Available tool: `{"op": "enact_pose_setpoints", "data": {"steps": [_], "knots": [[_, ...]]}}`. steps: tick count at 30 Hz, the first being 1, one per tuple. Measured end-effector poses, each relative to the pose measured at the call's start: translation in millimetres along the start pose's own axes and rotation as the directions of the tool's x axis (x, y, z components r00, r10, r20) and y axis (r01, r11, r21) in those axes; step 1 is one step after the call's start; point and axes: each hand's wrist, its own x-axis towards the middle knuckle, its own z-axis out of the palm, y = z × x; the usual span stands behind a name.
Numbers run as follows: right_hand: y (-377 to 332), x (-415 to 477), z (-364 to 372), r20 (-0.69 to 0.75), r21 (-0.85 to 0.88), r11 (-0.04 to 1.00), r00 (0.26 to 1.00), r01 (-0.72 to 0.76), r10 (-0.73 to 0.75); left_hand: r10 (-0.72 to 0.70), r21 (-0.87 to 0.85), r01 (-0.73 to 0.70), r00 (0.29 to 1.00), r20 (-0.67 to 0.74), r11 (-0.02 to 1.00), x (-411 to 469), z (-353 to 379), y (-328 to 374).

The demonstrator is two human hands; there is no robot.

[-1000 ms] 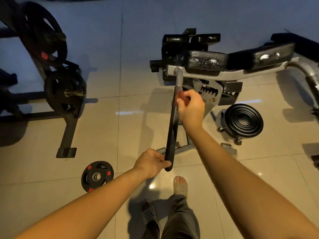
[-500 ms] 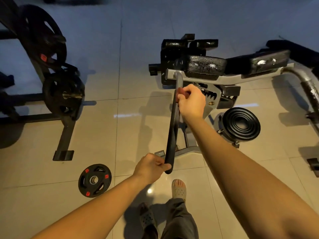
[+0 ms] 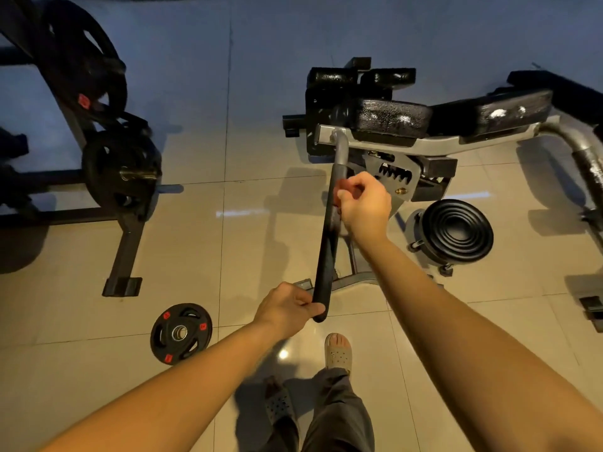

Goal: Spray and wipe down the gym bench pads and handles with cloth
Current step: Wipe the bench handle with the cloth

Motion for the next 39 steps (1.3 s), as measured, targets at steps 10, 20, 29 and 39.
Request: {"op": "enact_pose_setpoints", "data": {"steps": [10,20,29,39], "knots": [[46.1,-142.7,-14.0,0.154,-0.023,1.0,0.988,0.015,-0.011,0.032,-0.031,-0.031,0.999,0.039,0.999,0.3,-1.1,-2.1],[1.6,6.5,5.5,-0.002,-0.153,0.983,0.995,0.101,-0.102,0.004,0.02,-0.003,1.0,-0.011,1.0,1.5,0.7,-2.0],[55.2,-152.5,-18.2,0.202,-0.039,0.988,0.97,0.147,-0.136,0.053,-0.021,-0.053,0.998,0.027,0.998,-1.7,0.6,-3.8],[13.4,-44.0,2.8,-0.004,-0.07,0.993,0.995,0.096,-0.097,0.027,-0.055,-0.026,0.999,0.02,0.998,2.5,0.4,-6.3]]}}
